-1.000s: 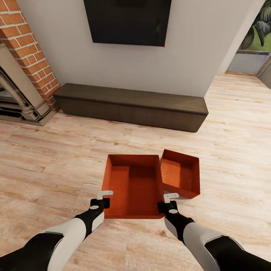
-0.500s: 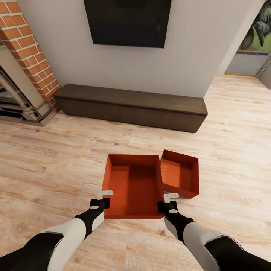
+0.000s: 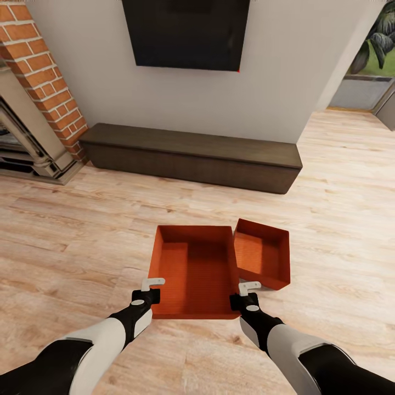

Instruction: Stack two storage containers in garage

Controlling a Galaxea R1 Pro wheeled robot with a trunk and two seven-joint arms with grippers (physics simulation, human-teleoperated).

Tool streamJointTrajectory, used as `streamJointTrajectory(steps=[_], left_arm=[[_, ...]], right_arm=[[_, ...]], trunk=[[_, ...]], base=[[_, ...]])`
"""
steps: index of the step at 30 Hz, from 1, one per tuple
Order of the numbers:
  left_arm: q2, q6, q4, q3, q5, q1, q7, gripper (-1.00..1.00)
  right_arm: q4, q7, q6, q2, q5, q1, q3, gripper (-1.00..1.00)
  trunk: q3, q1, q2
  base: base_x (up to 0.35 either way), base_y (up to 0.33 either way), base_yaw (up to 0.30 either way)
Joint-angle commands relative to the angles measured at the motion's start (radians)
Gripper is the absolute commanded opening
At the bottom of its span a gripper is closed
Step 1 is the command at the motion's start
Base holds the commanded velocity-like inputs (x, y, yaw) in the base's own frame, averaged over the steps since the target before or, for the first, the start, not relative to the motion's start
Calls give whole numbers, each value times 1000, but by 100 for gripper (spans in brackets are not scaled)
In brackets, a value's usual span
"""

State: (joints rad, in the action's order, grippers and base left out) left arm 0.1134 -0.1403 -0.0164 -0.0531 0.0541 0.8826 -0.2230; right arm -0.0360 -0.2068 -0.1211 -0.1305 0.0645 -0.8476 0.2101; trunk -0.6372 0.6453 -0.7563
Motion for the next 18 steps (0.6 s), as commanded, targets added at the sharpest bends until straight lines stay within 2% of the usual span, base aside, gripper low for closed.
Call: streamJointTrajectory(steps=[1, 6, 18], left_arm=[[0, -5, 0, 19, 6, 1, -19, -100], [0, -5, 0, 19, 6, 1, -19, -100], [-1, -5, 1, 19, 4, 1, -18, -100]], right_arm=[[4, -6, -5, -4, 18, -1, -10, -100], [5, -6, -5, -5, 18, -1, -11, -100], [5, -6, -5, -5, 18, -1, -11, -100]], trunk=[[1, 0, -1], [8, 0, -1], [27, 0, -1]], base=[[0, 0, 0], [0, 0, -12], [0, 0, -80]])
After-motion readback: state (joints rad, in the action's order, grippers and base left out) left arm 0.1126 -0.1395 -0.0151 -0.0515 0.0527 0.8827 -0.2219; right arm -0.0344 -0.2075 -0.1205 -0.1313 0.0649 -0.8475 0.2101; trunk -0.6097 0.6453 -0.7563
